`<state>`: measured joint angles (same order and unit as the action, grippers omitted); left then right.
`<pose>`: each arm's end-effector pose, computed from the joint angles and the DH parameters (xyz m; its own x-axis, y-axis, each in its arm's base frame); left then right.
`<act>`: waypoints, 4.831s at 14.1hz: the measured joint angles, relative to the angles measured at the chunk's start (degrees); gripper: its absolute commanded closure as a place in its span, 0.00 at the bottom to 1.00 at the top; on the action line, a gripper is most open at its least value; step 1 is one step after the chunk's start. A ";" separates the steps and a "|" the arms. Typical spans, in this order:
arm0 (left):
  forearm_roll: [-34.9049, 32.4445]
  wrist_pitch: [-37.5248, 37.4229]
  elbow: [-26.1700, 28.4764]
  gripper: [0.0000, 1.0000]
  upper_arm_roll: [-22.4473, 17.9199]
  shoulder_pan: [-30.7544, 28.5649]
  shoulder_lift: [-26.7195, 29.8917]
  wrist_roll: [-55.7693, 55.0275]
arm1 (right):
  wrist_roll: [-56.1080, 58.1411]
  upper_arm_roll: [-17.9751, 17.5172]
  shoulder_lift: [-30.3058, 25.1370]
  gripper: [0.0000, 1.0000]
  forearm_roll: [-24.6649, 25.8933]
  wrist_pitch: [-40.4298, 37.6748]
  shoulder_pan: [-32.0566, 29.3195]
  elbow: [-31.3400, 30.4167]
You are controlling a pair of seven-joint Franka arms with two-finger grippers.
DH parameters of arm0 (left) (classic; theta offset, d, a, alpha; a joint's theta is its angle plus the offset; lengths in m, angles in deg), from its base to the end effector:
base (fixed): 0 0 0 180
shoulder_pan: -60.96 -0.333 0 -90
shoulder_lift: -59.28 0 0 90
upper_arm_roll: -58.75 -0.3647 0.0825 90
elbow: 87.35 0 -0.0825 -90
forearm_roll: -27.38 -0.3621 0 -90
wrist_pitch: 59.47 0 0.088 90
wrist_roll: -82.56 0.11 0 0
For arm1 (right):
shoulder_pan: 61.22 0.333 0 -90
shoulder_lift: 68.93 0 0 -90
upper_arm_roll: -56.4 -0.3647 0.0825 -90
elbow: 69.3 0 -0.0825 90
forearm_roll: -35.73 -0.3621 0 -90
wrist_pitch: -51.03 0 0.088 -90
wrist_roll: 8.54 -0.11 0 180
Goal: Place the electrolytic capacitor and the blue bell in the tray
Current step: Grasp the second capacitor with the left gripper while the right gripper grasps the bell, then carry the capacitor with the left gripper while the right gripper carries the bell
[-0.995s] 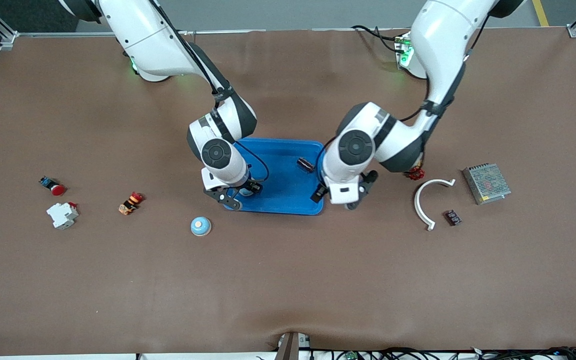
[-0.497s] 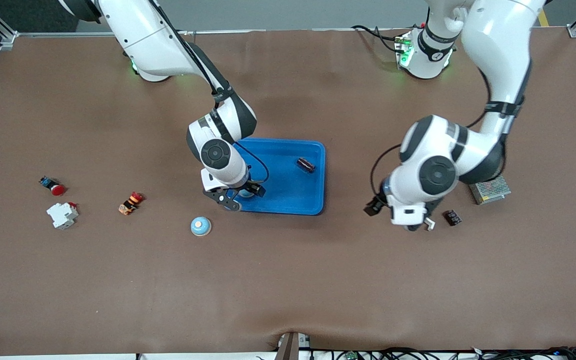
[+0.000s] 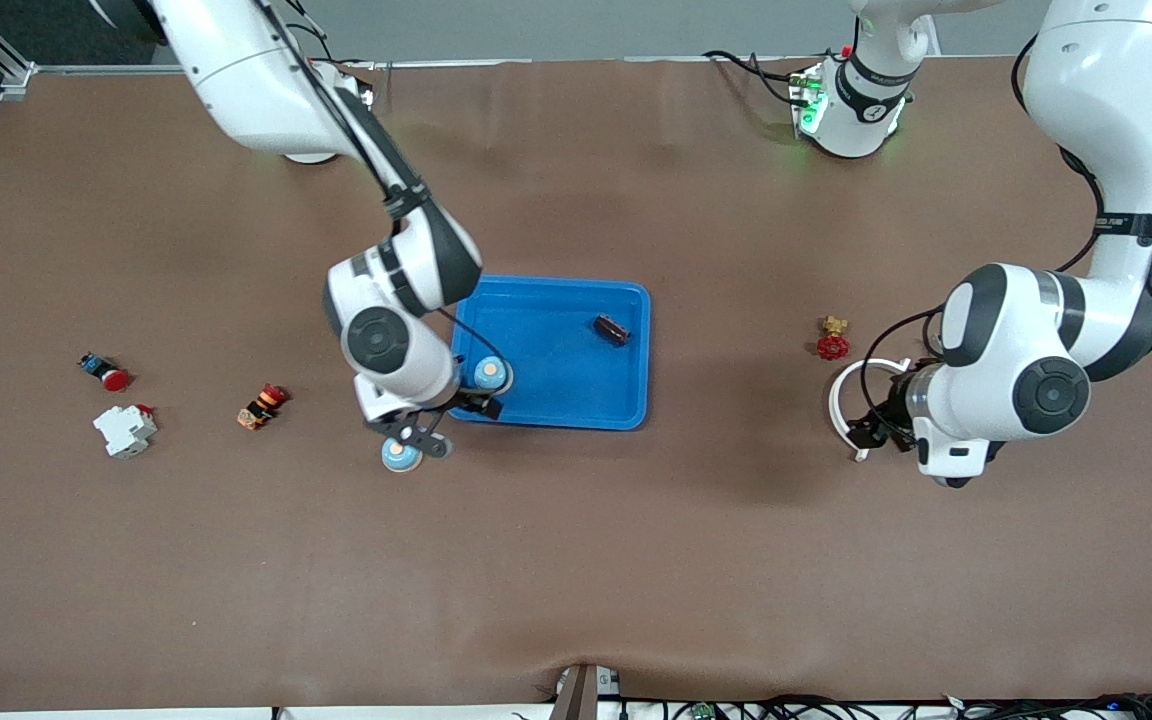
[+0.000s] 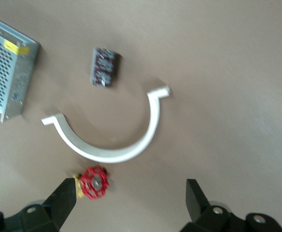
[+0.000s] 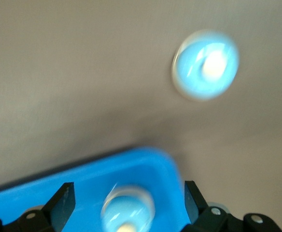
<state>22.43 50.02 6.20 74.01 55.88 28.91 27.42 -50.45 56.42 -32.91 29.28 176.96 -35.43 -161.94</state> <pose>0.6544 -0.0846 0.3533 0.6992 0.6916 -0.1810 0.6746 -0.7221 -0.1533 0.6270 0.3074 0.3038 0.9356 -0.3398 -0.0961 -0.3441 -0.9384 -0.0314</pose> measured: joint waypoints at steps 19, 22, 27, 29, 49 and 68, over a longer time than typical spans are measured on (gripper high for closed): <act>-10.24 18.71 3.80 0.26 -0.03 -6.86 -9.63 4.19 | 14.85 -0.56 7.66 0.00 9.65 11.84 -7.56 0.17; -10.28 18.72 3.81 0.43 -0.02 -6.88 -9.77 4.19 | 13.22 -0.85 7.72 0.00 9.65 11.88 -7.07 0.13; -10.31 18.69 4.13 0.95 0.05 -6.87 -9.83 4.20 | 12.85 -0.92 7.90 0.39 9.65 11.86 -6.46 -0.14; -10.38 18.62 4.14 1.00 0.13 -6.83 -9.83 4.21 | 12.85 -0.93 7.92 1.00 9.65 11.76 -6.35 -0.38; -10.41 7.03 3.08 1.00 15.29 -5.61 -2.11 -8.30 | -7.30 -2.05 -11.71 1.00 5.35 5.13 5.80 -18.94; -10.37 18.94 -2.47 1.00 22.28 12.62 -14.50 -36.19 | -16.62 -1.77 -11.91 1.00 5.36 20.98 13.38 -29.90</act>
<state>12.06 68.97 3.73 96.29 68.50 14.40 -8.76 -67.07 54.66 -44.82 34.64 197.94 -22.06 -191.85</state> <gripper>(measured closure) 0.661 0.339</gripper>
